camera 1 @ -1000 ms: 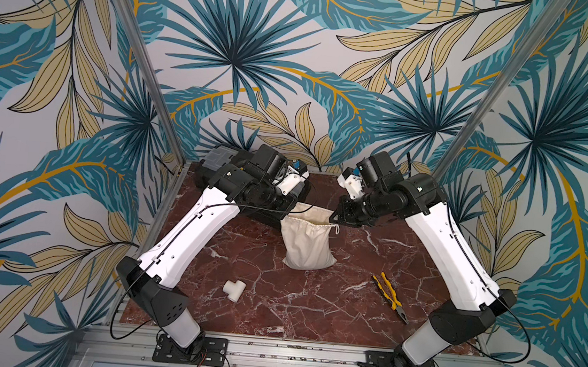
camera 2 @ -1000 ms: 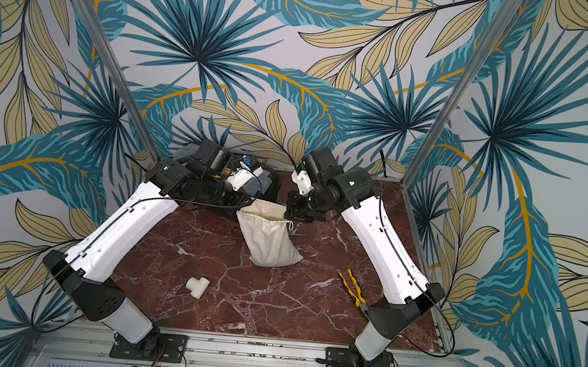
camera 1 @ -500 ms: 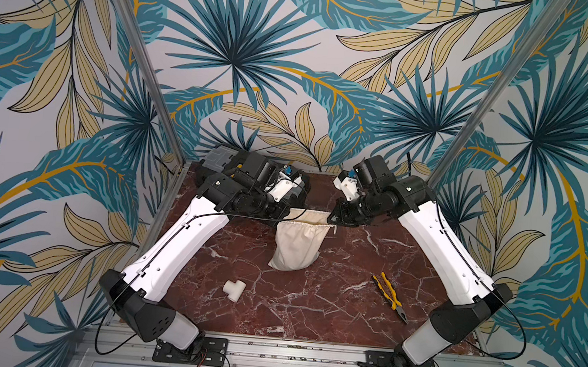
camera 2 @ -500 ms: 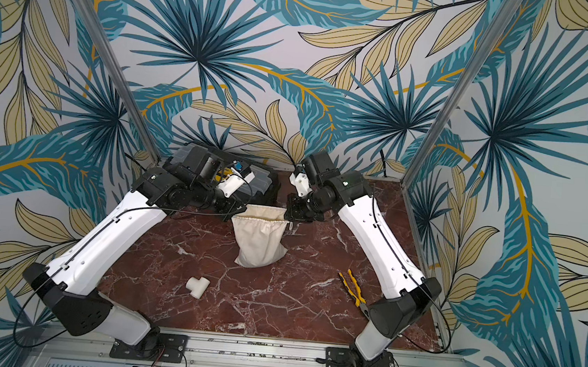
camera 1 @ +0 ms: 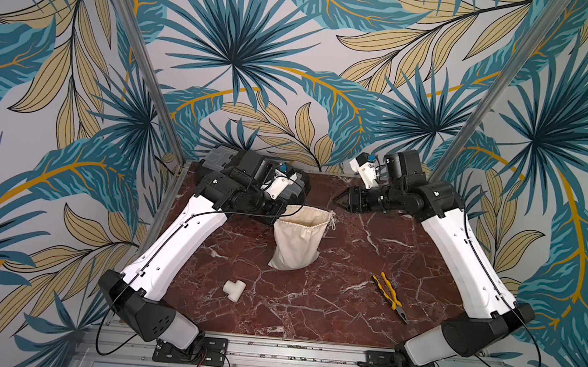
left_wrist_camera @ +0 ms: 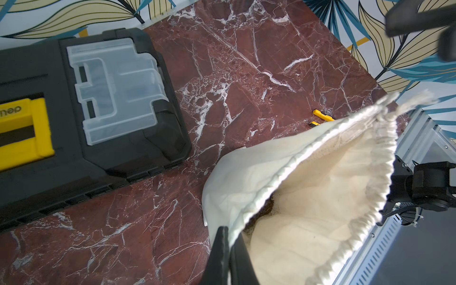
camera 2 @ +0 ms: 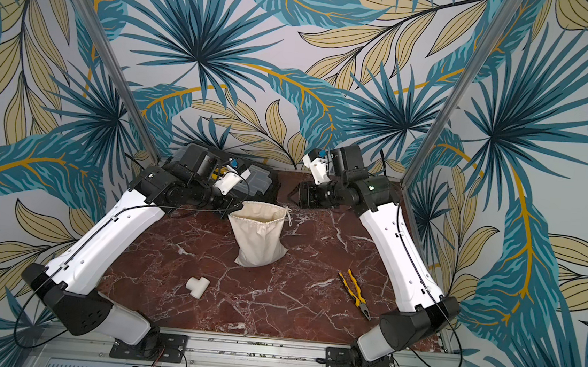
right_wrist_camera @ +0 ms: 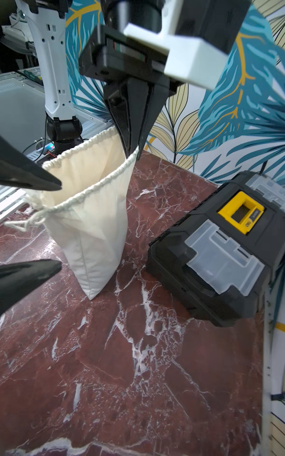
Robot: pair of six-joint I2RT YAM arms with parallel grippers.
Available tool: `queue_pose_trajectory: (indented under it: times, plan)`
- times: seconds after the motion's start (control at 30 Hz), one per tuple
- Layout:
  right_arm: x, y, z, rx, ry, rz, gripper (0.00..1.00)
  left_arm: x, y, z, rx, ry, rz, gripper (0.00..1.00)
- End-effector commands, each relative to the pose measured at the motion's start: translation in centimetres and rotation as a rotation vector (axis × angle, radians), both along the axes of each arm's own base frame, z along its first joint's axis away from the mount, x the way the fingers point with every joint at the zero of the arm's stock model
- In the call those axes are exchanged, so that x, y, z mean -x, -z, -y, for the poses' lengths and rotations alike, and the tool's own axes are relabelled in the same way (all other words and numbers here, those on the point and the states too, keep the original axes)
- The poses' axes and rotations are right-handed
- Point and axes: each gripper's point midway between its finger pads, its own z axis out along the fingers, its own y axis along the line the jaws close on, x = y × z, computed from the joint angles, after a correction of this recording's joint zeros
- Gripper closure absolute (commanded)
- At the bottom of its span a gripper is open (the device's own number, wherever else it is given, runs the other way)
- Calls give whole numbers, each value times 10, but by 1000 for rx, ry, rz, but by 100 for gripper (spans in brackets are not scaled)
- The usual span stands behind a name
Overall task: Close the soil bag
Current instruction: Adjust the soil bag at the center of the board, then frap the soil bag at the center of the board.
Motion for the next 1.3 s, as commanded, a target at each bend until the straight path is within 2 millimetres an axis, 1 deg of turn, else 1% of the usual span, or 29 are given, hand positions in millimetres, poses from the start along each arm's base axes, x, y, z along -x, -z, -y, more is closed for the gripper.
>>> queue_pose_trajectory:
  times: [0.0,0.1,0.2,0.3,0.37,0.7,0.83,1.0,1.13,1.27]
  plan:
    - [12,-3,-3,-32,-112,116,47,-2,-15,-2,15,-8,33,97]
    - [22,9,5,-10,-147,190,45,-2,-16,-2,16,-6,34,96]
    - [35,27,10,11,-195,213,41,-3,-16,-1,15,-5,36,96]
    - [39,42,15,39,-208,221,40,-3,-16,-1,11,-3,35,96]
    - [39,48,16,47,-207,232,40,-2,-16,-2,7,-2,32,96]
    - [32,50,6,16,-229,315,39,-1,-14,-4,-8,1,33,96]
    - [30,46,-2,-4,-270,318,39,-2,-14,-4,-11,1,37,96]
    - [31,49,-6,-2,-307,315,39,-3,-15,-3,-7,-1,38,96]
    - [34,54,-6,5,-323,304,40,-4,-15,-4,-11,-2,39,96]
    - [30,57,-7,13,-313,306,47,-4,-16,-4,-12,-1,40,96]
